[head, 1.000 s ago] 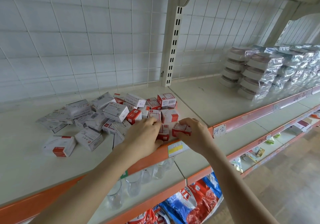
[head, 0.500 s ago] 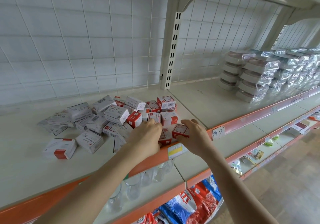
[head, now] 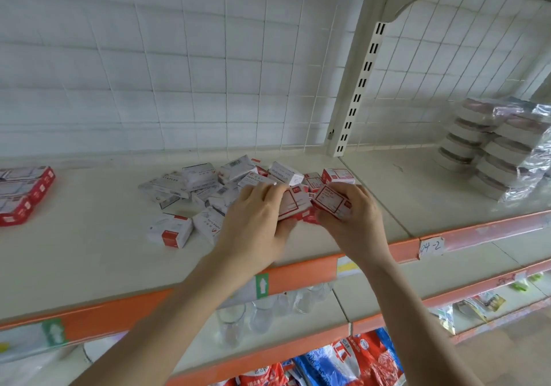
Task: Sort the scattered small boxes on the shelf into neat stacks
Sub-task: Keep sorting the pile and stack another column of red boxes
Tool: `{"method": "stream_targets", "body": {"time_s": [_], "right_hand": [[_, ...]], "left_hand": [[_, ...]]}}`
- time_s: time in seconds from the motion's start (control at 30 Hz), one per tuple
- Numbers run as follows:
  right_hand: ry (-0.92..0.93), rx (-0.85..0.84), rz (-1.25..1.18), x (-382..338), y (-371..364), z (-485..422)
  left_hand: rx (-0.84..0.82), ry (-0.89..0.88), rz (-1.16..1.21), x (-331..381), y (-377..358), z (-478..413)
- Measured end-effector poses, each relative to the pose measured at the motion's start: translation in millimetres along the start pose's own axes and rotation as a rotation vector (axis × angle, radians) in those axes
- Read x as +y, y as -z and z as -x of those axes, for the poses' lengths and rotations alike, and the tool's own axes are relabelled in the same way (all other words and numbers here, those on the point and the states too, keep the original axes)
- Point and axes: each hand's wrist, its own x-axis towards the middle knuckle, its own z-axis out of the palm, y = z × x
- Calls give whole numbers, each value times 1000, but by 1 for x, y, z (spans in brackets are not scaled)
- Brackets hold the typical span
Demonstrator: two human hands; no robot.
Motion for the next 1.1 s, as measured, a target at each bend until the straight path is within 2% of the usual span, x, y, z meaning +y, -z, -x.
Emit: {"method": "stream_targets", "body": {"time_s": [0.07,0.17,0.43,0.67,0.83,1.1], "right_hand": [[47,-17,-53,-14,-14,-2],[123,-76,-94,-38,-38,-2],[235,-315,-216,-112,-129,16],[293,-521,-121,-169,-213,48],[309,-638,-71,-194,-249,67],[346,-704,34,-217,-275,83]], "left_hand": [[75,51,25,-18,8,10],[101,153,49,-43,26,26],[214,468,27,-125,80,92],[79,622,-104,-197,130,152],[-19,654,-109,-238,147,177],[-130,523,-79,-279,160,195]]}}
